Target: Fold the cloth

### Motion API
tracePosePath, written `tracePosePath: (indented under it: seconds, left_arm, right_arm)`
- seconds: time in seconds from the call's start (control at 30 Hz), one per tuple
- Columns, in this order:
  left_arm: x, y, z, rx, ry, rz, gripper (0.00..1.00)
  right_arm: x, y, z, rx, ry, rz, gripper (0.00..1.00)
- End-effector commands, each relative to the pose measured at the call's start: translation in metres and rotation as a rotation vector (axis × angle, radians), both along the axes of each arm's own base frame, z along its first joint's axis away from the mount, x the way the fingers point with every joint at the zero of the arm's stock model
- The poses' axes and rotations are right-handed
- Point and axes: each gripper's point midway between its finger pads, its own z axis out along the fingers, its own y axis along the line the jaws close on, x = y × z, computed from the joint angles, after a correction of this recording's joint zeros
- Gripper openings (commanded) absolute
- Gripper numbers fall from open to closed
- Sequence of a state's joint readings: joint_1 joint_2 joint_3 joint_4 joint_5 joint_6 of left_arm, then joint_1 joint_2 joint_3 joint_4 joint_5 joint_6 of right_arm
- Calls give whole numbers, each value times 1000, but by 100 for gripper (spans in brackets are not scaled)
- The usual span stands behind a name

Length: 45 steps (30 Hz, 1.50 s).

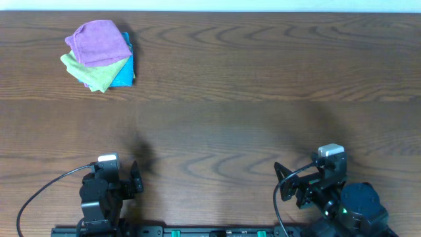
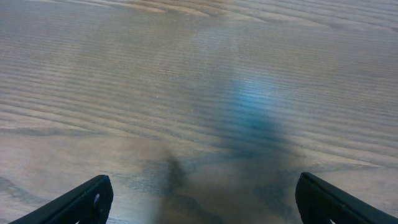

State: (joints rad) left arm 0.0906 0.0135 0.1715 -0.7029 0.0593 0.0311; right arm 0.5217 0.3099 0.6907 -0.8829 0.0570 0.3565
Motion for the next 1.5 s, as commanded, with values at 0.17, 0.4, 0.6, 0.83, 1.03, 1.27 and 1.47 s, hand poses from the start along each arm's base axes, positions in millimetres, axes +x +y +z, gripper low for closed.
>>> tracePosePath:
  seconds: [0.17,0.4,0.6,0.83,1.03,1.27,1.47]
  left_arm:
    - [-5,2,-9,15,32,6,95]
    - [-5,2,-9,15,32,6,95]
    - [-5,2,-9,15,32,6,95]
    - [-5,2,-9,15,32,6,95]
    - [-5,2,-9,15,32,6,95]
    - [-5,2,-9,15,31,6,95]
    - [-5,2,-9,15,32,6,95]
  right_arm:
    - [0,-2,1,10,0,-18,99]
    - [0,-2,1,9,0,-18,99]
    - [10,-27,-12,-74,-1,-141,99]
    - [33,-43,-62,-246,-69,-108,99]
    - [32,-68,-103,-298,-89,-170,99]
    - [32,-80,-129,-306,-68,-209,99]
    - [31,-84,-136,-340,-52,-213,99]
